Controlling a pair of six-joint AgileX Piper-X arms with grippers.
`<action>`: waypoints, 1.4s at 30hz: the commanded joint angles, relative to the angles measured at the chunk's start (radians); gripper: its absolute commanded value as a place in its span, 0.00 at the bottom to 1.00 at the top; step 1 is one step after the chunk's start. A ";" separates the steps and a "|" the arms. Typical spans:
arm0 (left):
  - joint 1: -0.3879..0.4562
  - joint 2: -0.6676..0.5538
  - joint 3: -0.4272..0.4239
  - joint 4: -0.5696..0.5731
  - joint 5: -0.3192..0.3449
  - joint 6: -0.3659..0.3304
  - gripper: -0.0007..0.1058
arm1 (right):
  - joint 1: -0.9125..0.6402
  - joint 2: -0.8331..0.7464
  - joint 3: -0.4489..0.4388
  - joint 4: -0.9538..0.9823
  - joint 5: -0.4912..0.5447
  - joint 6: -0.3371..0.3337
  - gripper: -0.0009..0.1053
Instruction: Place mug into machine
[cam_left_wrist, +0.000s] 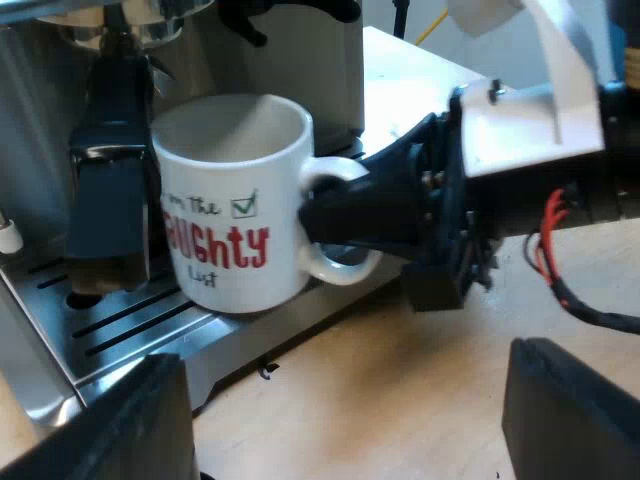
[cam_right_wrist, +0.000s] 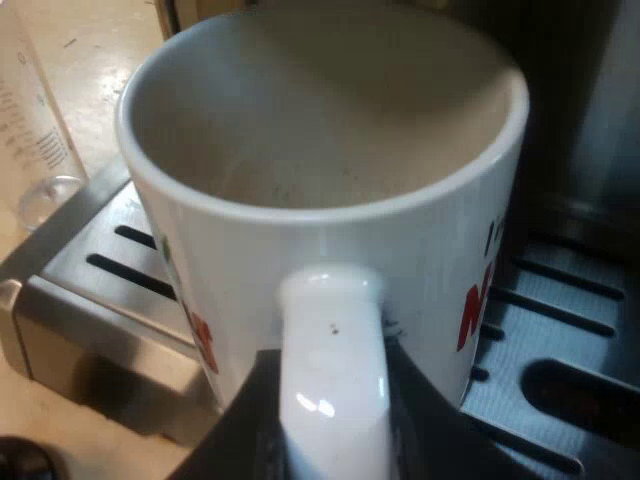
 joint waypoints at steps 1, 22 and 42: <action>0.000 -0.002 -0.003 -0.010 0.006 0.003 0.63 | 0.003 0.001 -0.034 -0.059 0.017 -0.012 0.01; 0.000 -0.002 -0.003 -0.005 0.013 0.003 0.63 | 0.003 0.124 -0.168 -0.068 0.078 -0.005 0.01; 0.000 -0.002 -0.003 -0.005 0.013 0.003 0.63 | 0.003 0.133 -0.172 -0.068 0.073 0.017 0.30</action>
